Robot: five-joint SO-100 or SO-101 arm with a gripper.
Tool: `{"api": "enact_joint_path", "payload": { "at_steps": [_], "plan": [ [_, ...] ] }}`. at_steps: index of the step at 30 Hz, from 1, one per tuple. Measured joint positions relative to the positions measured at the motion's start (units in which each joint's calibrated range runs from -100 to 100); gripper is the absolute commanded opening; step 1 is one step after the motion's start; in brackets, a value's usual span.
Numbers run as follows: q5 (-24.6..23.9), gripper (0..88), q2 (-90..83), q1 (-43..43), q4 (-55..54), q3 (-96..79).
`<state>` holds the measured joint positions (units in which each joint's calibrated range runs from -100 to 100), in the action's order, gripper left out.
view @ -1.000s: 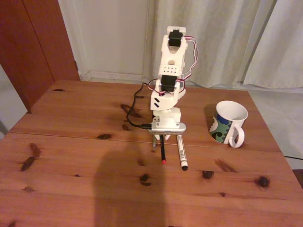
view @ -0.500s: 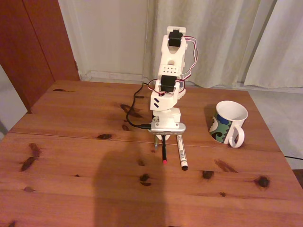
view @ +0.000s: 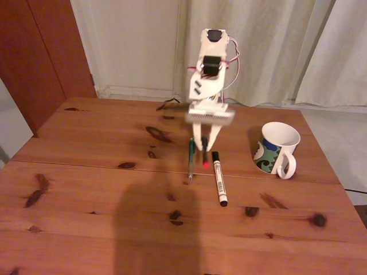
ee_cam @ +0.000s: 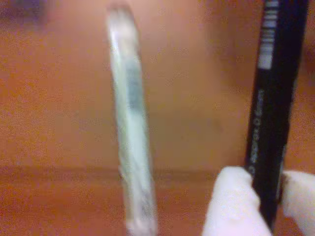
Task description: Clean up the desk and place the pens and markers into the cup
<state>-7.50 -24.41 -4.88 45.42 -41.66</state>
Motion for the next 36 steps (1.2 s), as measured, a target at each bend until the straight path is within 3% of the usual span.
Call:
{"api": "enact_joint_path", "payload": {
  "at_steps": [6,12,36],
  "plan": [
    [-4.5,0.8,-9.7,-5.2,-17.3,-11.0],
    [-5.5,0.8,-13.6,-9.9,-29.0,-16.5],
    [-5.5,0.8,-31.2,-26.8,-33.0,-28.0]
  ]
}}
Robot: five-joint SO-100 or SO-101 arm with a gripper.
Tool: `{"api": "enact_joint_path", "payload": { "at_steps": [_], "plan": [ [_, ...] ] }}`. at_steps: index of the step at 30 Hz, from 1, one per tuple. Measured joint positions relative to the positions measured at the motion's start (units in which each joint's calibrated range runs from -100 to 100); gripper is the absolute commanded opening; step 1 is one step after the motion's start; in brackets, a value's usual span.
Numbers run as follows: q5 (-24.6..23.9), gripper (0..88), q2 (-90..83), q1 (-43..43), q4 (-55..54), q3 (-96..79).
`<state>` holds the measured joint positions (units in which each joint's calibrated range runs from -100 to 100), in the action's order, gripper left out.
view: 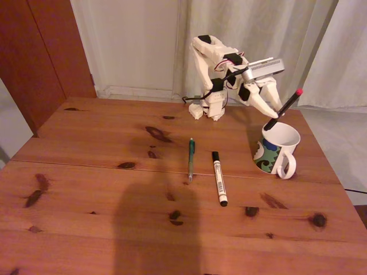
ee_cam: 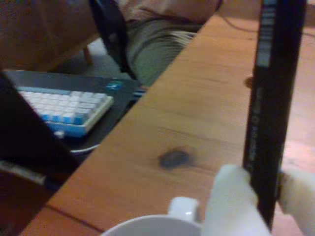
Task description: Clean up the desk and place the pens and markers into the cup
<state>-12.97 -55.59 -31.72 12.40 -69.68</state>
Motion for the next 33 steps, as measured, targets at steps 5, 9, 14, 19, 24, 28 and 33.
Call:
{"api": "enact_joint_path", "payload": {
  "at_steps": [5,9,14,19,24,28,33],
  "plan": [
    [0.0,0.8,-0.2,-1.1,0.0,0.0],
    [0.0,0.8,-0.2,-2.2,0.0,0.2],
    [0.0,0.8,3.0,-2.2,0.0,2.2],
    [0.0,0.8,7.3,-2.5,0.0,3.7],
    [0.0,0.8,10.4,-2.4,0.0,4.0],
    [-1.5,0.8,11.4,-2.5,0.0,4.1],
    [-2.1,1.5,11.5,-2.4,0.0,4.1]
  ]
}}
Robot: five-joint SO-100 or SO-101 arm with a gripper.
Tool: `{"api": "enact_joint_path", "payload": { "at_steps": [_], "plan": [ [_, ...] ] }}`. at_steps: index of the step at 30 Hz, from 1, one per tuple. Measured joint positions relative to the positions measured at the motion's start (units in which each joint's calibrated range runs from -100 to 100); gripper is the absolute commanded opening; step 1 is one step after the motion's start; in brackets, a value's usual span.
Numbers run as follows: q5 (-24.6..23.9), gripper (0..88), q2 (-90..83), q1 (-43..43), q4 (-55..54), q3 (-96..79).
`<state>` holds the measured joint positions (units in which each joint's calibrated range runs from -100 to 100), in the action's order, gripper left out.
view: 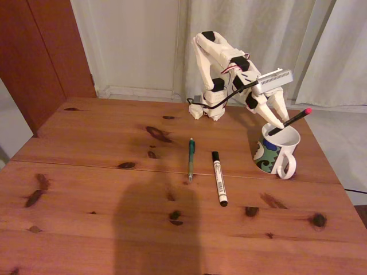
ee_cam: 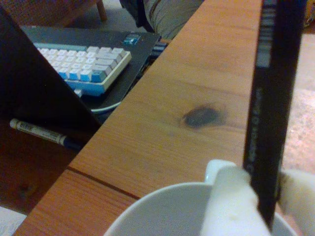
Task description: Clean up the desk and place the pens and markers into the cup
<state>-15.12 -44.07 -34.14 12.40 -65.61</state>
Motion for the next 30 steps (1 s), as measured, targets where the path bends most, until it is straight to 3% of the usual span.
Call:
{"api": "enact_joint_path", "payload": {
  "at_steps": [5,12,25,30],
  "plan": [
    [0.0,2.8,0.0,-0.1,0.0,0.0],
    [0.5,16.1,0.0,0.1,0.0,0.0],
    [1.7,16.2,0.2,5.7,0.0,1.4],
    [1.8,16.2,5.4,11.5,0.0,5.7]
  ]
}}
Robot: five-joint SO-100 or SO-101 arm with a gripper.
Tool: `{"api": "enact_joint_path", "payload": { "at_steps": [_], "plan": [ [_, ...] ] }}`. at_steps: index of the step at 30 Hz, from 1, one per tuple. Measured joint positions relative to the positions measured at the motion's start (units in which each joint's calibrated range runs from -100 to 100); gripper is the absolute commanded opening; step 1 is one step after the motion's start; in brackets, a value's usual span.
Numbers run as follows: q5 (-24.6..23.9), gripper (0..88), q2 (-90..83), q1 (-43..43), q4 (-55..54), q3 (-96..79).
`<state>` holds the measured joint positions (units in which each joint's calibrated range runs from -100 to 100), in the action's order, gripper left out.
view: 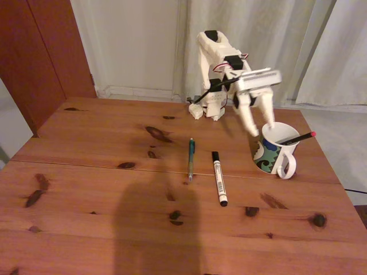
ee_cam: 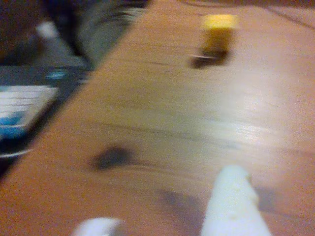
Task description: Clean up the desk and place the pens and markers into the cup
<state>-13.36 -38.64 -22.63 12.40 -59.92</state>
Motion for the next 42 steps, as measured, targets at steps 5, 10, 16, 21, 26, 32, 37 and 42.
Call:
{"api": "enact_joint_path", "payload": {
  "at_steps": [5,10,16,21,26,32,37,42],
  "plan": [
    [2.1,16.2,9.8,4.9,2.7,4.2],
    [3.0,16.2,19.9,8.4,11.6,12.3],
    [6.4,16.2,26.9,10.3,21.5,16.1],
    [7.8,16.2,27.9,9.9,25.9,16.2],
    [9.6,16.2,27.9,10.2,28.9,16.1],
    [10.4,16.2,27.9,10.0,29.0,12.3],
    [10.4,16.2,29.0,10.0,29.0,12.2],
    [10.5,16.2,33.5,10.0,29.0,15.0]
  ]
}}
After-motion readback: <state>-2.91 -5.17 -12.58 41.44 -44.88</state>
